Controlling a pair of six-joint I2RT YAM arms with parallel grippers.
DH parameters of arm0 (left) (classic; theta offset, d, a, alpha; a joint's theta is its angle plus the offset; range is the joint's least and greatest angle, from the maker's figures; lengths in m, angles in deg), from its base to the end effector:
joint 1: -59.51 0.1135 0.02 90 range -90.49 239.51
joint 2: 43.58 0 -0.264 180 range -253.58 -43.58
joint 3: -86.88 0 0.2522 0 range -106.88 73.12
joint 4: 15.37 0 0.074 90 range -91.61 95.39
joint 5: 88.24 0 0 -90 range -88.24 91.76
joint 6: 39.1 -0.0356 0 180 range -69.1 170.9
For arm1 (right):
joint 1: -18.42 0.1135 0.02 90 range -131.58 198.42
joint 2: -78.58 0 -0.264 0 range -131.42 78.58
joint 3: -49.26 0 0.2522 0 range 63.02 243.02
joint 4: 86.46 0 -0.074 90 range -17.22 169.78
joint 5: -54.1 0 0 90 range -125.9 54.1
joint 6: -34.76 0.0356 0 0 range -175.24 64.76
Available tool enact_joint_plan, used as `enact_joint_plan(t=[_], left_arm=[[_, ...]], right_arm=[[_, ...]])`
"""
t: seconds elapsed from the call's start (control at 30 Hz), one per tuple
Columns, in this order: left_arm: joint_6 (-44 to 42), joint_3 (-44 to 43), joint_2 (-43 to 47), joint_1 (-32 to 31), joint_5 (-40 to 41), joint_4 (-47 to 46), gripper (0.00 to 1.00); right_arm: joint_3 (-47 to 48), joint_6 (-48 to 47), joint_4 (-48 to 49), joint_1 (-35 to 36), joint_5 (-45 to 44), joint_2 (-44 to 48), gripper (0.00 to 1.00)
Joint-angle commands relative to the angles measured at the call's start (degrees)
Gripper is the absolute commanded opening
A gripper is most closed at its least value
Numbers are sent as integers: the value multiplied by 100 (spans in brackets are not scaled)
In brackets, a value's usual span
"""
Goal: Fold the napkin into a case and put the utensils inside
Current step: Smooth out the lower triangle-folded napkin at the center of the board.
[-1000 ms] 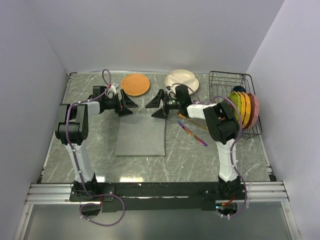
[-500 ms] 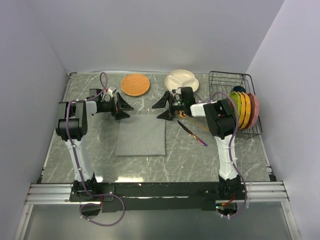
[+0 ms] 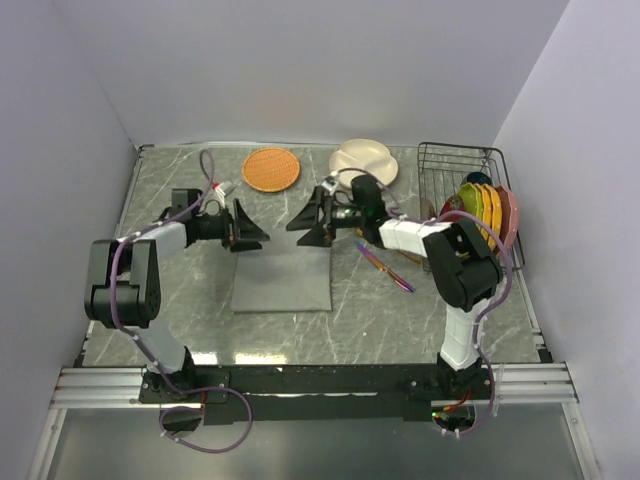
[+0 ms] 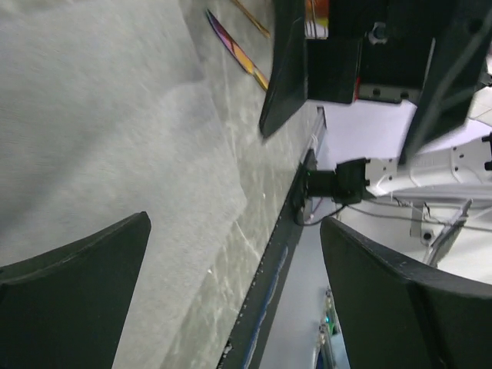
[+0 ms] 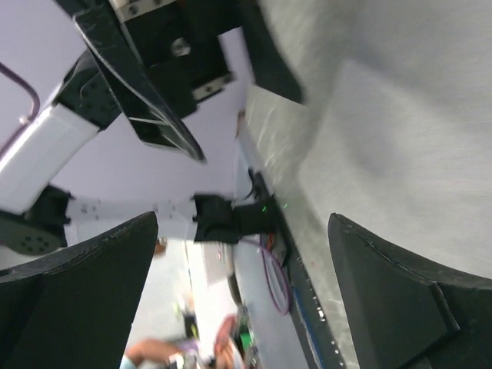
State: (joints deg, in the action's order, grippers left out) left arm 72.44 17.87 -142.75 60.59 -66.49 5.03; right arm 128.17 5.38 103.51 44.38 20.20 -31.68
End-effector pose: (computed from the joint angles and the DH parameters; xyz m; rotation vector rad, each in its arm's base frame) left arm 0.3361 -0.0267 0.1801 0.0926 2.2628 -1.6078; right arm 0.3595 0.2079 0.1957 -0.1063 2.2962 1.8487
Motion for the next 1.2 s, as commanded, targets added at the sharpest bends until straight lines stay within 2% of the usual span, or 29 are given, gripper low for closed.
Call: enact_joint_plan(t=[0.0,0.1,0.27,0.47,0.6,0.67,0.77,0.8,0.83,0.87,0.93,1.0,1.03,1.07,1.17], left_arm=[[510,409,-154,-328,83,-980,99],[571,453,-602,-337,198,-1216,99],[790,751,-1148,-144,242,-1506,99],[-17,822,-1403,410,251,-796,99],[-474,708,-921,419,-223,-112,99],[-782,760,-280,419,-390,188,99],[-766,1120,415,384,-548,602,99],[-635,1269,556,349,-610,550,99],[158,1671,879,340,-524,-216,99],[645,1936,1056,314,-558,-668,99],[1829,2569,1461,112,-374,-1670,99],[2422,3086,1637,-72,-59,-2401,99],[3060,3290,1717,-73,65,-2760,99],[3345,3483,1822,-195,231,-3495,99],[3786,3775,1797,-582,725,-4122,99]], right_arm=[[-388,493,790,279,-204,-310,100],[-353,626,1010,278,-152,-697,100],[-379,179,721,156,-116,-1164,100],[-310,-418,265,-205,-20,-1447,100],[-265,-349,185,-117,200,-789,100],[-335,-541,-26,84,252,-219,100],[-809,-491,78,452,227,362,100],[-984,-351,210,550,174,486,100],[-1334,-184,559,681,121,566,100],[-1512,227,833,883,25,680,100],[-1811,441,1168,1104,-107,716,100],[-1926,704,1414,1271,-221,559,100],[-2048,827,1737,1289,-274,506,100],[-2076,950,1802,1324,-336,375,100],[-2111,1406,2240,1465,-371,-37,100]])
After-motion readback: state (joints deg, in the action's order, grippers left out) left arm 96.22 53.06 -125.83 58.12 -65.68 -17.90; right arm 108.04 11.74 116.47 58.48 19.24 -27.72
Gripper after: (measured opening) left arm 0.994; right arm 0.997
